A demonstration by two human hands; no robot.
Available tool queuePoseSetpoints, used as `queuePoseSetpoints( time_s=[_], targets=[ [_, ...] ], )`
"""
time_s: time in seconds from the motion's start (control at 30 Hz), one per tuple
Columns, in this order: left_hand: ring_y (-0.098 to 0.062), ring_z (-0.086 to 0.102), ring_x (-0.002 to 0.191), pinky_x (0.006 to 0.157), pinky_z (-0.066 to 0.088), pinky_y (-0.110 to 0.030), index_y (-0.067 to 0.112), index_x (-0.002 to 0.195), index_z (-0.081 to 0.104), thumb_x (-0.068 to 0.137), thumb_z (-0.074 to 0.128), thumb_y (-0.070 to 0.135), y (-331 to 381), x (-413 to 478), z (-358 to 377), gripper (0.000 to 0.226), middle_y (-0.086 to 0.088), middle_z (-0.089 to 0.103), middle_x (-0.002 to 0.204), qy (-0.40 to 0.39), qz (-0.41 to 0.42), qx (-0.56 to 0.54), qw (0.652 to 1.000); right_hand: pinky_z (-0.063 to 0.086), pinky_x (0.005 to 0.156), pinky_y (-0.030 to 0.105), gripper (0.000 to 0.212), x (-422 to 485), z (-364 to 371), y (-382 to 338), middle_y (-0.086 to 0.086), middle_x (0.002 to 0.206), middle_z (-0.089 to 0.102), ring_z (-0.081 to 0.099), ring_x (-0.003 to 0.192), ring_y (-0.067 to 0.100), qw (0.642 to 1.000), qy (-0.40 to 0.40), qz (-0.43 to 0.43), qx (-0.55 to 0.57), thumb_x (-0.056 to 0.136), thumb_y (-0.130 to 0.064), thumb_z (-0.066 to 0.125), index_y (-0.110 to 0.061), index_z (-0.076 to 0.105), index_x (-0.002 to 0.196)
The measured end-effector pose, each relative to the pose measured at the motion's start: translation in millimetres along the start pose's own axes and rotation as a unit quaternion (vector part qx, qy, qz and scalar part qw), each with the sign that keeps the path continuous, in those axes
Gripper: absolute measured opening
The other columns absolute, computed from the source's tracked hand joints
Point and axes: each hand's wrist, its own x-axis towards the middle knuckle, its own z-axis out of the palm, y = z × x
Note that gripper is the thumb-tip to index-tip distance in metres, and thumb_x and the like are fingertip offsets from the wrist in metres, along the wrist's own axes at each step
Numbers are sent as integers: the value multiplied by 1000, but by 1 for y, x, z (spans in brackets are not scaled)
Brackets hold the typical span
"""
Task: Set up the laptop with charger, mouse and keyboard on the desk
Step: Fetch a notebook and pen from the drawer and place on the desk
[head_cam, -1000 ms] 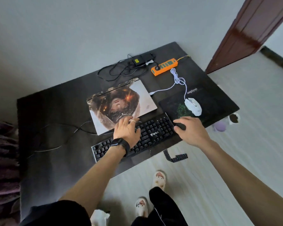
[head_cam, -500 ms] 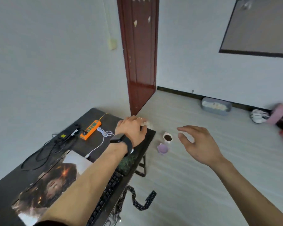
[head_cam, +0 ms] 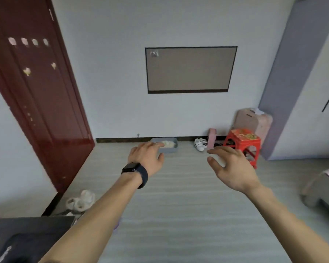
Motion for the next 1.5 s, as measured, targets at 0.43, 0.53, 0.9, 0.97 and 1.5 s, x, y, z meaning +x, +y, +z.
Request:
queuePoseSetpoints(
  time_s=[0.43,0.53,0.9,0.97,1.5],
  targets=[
    [-22,51,122,99,39,-35,38,133,53,94,44,39,205,208,99,40,6,60,130,-4,142,-1,990,48,97,43,34,66,-80,238,-12,130,63,56,120,28,984,49,151,-81,95,-50,49,-39,65,123],
    [-23,52,120,98,39,-37,36,129,56,93,45,40,247,260,128,38,5,61,129,-2,182,-13,983,49,96,46,49,83,-89,284,-12,131,62,57,119,29,976,59,183,-98,89,-62,36,-40,62,124],
    [-16,52,123,103,36,-35,38,125,62,91,49,41,416,505,223,36,14,59,133,-21,337,-91,937,42,103,40,40,213,-108,469,-4,132,64,56,122,31,927,103,332,-142,93,-50,49,-33,65,126],
    [-16,53,121,102,39,-36,38,124,62,91,49,42,438,543,233,36,13,61,131,-19,350,-98,931,44,101,40,40,235,-113,495,-5,131,64,56,122,29,919,106,350,-145,94,-50,49,-34,65,127],
    [-22,58,112,94,46,-34,38,123,61,92,49,39,690,799,375,34,4,64,119,-79,378,-107,916,41,103,38,39,385,-160,800,-2,135,62,55,123,32,887,123,428,-121,96,-49,50,-35,62,129]
  ],
)
